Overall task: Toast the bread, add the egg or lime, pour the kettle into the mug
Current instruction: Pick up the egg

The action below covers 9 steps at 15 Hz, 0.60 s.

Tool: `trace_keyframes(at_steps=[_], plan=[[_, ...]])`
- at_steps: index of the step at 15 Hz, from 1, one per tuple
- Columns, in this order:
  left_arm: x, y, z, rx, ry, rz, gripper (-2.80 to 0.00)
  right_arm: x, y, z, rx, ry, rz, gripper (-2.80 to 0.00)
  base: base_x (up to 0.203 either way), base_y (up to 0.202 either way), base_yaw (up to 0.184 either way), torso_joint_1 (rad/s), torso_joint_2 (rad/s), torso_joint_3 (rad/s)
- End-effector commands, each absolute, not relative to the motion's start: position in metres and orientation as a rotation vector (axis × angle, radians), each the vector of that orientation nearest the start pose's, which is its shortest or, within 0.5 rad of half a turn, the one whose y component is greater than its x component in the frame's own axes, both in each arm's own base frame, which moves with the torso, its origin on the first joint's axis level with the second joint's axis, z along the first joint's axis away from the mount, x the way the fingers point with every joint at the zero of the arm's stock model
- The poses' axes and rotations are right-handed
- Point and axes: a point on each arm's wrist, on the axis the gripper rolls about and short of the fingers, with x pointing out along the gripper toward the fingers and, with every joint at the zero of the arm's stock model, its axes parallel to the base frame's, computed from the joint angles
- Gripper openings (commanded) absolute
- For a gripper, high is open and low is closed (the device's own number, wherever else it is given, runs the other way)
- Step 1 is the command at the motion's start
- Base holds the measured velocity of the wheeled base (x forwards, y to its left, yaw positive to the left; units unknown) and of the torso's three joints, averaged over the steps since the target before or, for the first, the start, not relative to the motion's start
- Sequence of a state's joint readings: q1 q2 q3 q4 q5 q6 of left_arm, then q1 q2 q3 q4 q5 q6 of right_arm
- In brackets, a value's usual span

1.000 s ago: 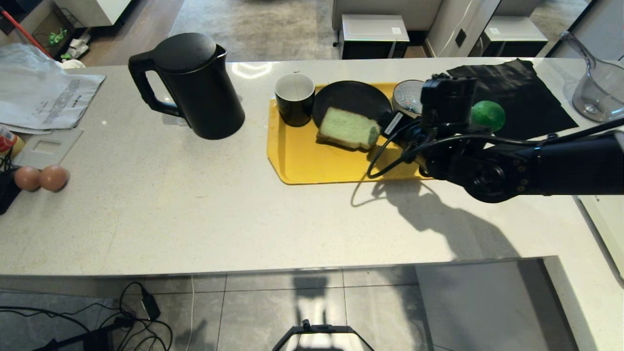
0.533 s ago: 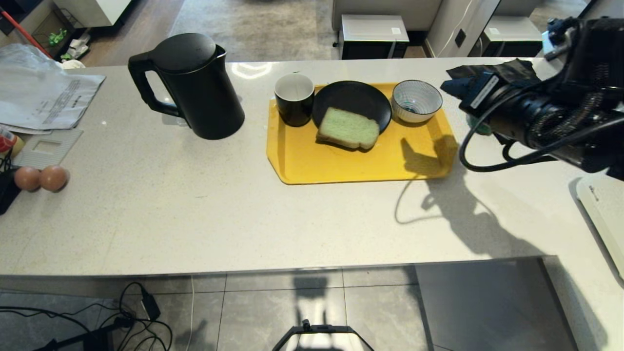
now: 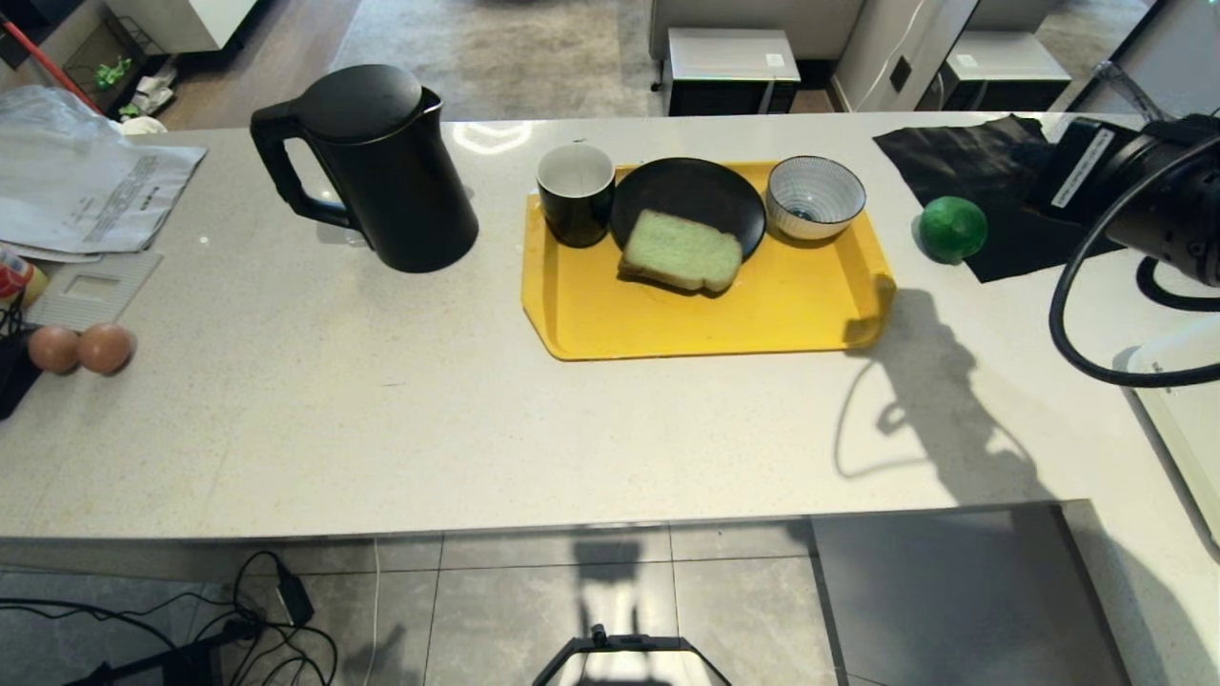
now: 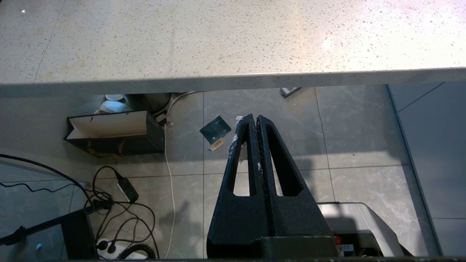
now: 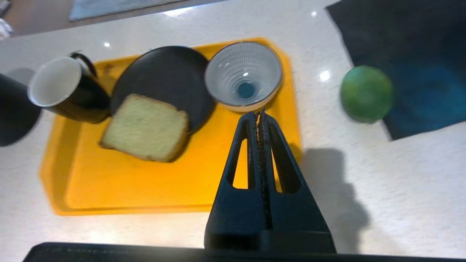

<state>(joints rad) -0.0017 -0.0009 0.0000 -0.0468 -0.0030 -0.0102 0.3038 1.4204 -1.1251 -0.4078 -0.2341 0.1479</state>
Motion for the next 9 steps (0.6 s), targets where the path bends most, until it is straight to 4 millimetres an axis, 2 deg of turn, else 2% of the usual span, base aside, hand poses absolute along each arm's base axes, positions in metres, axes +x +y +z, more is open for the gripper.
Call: trace_keyframes(at_steps=[1, 5, 9], plan=[[-0.022, 0.000, 0.076, -0.011, -0.034, -0.005, -2.80, 0.219, 0.051, 0.339, 0.132, -0.137, 0.054, -2.80, 0.000, 0.000, 0.000, 0.000, 0.00, 0.000], [-0.022, 0.000, 0.076, -0.011, -0.034, -0.005, -2.80, 0.181, 0.035, 0.357, 0.102, -0.214, 0.091, -2.80, 0.000, 0.000, 0.000, 0.000, 0.00, 0.000], [-0.022, 0.000, 0.076, -0.011, -0.034, -0.005, -2.80, 0.148, 0.028, 0.368, 0.069, -0.297, 0.116, -2.80, 0.000, 0.000, 0.000, 0.000, 0.00, 0.000]])
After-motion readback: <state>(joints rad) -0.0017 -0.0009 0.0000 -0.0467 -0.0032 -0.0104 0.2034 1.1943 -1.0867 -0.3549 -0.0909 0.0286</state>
